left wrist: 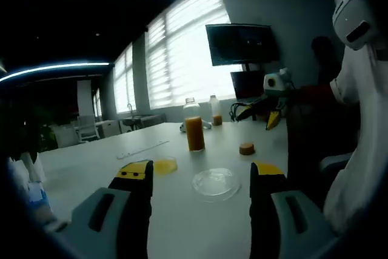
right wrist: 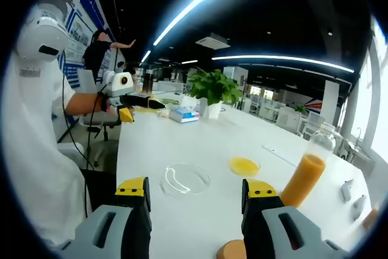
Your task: Open the Petri dish lid, place the lid on the table, pour the liquid culture medium into the Petri dish, pick up the Petri dish lid from the table, and close the Petri dish
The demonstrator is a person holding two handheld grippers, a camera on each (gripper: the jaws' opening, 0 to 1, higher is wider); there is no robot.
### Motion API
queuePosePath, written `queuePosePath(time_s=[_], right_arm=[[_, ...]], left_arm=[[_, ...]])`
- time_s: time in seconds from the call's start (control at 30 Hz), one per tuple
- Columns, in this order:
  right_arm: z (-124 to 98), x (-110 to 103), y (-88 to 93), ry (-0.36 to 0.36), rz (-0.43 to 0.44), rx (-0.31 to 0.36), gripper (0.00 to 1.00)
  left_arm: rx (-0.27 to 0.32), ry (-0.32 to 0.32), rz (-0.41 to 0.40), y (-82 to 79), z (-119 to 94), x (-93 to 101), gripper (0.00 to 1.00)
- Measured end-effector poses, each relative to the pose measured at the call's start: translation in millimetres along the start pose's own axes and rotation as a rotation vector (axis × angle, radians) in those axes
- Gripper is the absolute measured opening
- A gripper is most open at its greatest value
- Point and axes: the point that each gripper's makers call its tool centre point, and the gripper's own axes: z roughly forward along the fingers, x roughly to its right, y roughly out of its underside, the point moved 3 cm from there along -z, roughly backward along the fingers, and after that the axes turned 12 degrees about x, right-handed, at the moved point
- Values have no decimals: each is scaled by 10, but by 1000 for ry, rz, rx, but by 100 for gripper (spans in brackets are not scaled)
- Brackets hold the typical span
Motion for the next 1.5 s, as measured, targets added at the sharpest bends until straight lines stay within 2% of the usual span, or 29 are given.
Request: queuePosePath(time_s=[0.03, 0.23, 0.4, 0.63, 0.8, 0.87, 1.07, 1.33, 1.5], right_arm=[[29, -7, 12, -8, -3, -6, 56], [180, -92, 115, -108, -21, -69, 59], [328, -138, 229, -171, -33, -122, 61], [528, -139, 359, -218, -44, -160, 62], [623, -128, 491, -255, -50, -213, 63], [657, -112, 518, -263, -50, -223, 64], [802, -52, 639, -296, -48, -284, 65], [953, -72, 839, -347, -17, -320, 66], [1033, -96, 880, -368, -7, -326, 66]], left_arm=[[-19, 21, 23, 36, 27, 16, 57], [-93, 134, 16, 200, 182, 152, 58], [-172, 183, 10, 395, 267, 128, 58], [-215, 226, -11, 544, 379, 81, 58], [-262, 258, 10, 696, 449, 52, 58], [-292, 301, 1, 747, 462, 100, 58], [-326, 328, 7, 867, 605, 34, 59], [-346, 375, -18, 1019, 706, 1, 61], [-375, 409, -51, 1131, 750, 23, 61]])
